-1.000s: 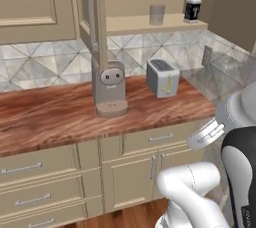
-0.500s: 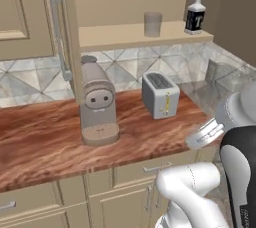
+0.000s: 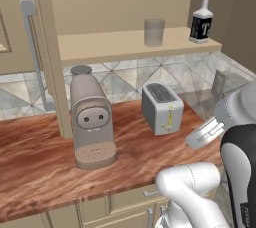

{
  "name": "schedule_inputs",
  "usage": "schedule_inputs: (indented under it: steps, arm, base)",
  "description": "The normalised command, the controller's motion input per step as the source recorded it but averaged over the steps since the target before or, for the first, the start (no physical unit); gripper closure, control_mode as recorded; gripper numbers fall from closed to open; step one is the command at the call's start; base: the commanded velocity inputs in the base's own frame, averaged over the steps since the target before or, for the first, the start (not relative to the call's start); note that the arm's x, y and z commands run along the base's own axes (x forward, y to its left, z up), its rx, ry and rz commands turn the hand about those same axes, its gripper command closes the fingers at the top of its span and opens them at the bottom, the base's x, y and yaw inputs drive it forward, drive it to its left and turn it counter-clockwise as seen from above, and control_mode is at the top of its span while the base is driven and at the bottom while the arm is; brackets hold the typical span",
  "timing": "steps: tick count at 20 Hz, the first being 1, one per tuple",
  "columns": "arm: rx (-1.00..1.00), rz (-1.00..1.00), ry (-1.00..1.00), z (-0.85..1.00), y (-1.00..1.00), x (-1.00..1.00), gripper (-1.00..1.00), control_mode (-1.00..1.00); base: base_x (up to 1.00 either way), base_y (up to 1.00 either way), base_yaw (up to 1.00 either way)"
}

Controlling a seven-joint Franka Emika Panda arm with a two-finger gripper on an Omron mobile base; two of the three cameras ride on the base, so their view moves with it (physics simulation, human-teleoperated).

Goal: There is a bowl on the dining counter. Grab a lemon wedge from the fridge and place it in the bowl. Then get the liquor bottle and glass cup from the cabinet and place them next to the bowl.

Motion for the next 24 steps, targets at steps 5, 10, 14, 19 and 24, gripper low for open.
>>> schedule_inputs:
  steps: [5, 10, 14, 19, 24]
  arm:
    - [0.0, 0.0, 0.0, 0.0, 0.0, 0.0, -1.0, 1.0]
    - [0.0, 0.0, 0.0, 0.0, 0.0, 0.0, -1.0, 1.0]
    - [0.0, 0.0, 0.0, 0.0, 0.0, 0.0, -1.0, 1.0]
    - [0.0, 0.0, 0.0, 0.0, 0.0, 0.0, -1.0, 1.0]
    - [0.0, 0.0, 0.0, 0.0, 0.0, 0.0, -1.0, 1.0]
  base:
    - [0.87, 0.0, -0.05]
    - [0.96, 0.0, -0.01]
    - [0.96, 0.08, 0.01]
    - [0.67, 0.1, 0.31]
    - [0.76, 0.01, 0.21]
